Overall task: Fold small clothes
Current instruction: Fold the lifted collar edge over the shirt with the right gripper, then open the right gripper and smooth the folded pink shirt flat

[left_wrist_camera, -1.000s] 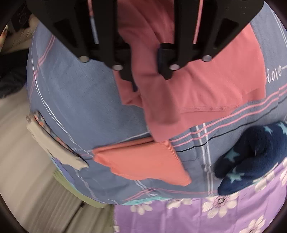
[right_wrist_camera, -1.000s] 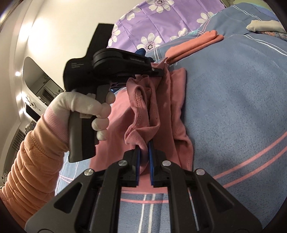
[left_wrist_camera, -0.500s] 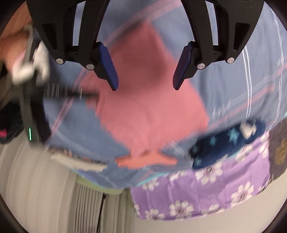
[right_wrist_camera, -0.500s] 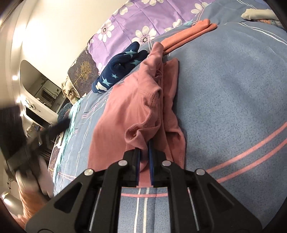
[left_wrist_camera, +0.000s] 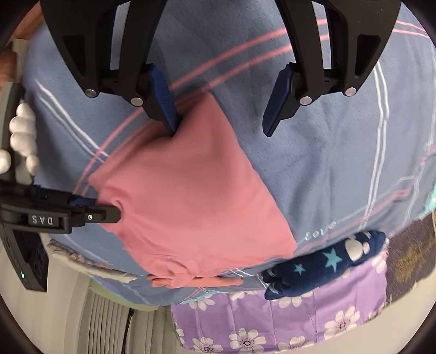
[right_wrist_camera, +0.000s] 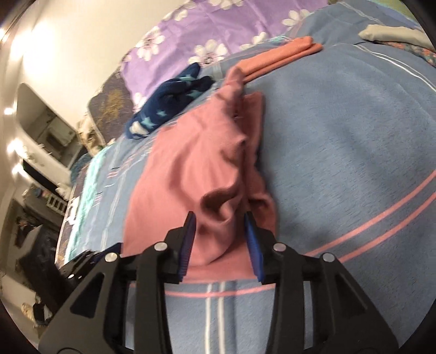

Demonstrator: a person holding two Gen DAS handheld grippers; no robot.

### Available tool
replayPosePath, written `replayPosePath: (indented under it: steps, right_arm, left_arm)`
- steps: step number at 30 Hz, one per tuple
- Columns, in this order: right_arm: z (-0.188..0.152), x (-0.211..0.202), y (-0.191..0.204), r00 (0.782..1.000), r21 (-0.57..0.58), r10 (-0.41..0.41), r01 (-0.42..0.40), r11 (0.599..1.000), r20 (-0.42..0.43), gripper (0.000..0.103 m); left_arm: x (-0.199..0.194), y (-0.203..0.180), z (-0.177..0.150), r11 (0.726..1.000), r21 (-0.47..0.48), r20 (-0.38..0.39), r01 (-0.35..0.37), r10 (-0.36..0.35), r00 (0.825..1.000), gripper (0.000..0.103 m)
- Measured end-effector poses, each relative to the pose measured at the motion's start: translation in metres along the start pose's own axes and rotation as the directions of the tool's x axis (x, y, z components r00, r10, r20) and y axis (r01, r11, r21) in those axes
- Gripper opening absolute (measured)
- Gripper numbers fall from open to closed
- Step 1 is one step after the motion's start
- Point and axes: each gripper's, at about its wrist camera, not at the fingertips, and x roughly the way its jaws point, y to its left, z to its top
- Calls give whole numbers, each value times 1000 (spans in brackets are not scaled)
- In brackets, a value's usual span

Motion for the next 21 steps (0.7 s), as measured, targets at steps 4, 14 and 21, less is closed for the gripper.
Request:
replayPosePath:
  steps: [4, 14, 21]
  right_arm:
    - [1, -6, -3, 1000, 10, 14, -14, 1000, 7, 7]
    - [-4, -21, -23, 999, 35, -8, 10, 999, -35, 5]
    - [-13, -23, -25, 999, 30, 31, -30, 999, -28, 6]
  left_arm:
    - [0, -6, -6, 1000, 20, -2, -19, 19, 1000, 63]
    - [-5, 8, -18, 1000, -27, -2, -10, 10, 1000, 62]
    - [-11, 7, -22, 1000, -22, 10, 17, -17, 1000, 35]
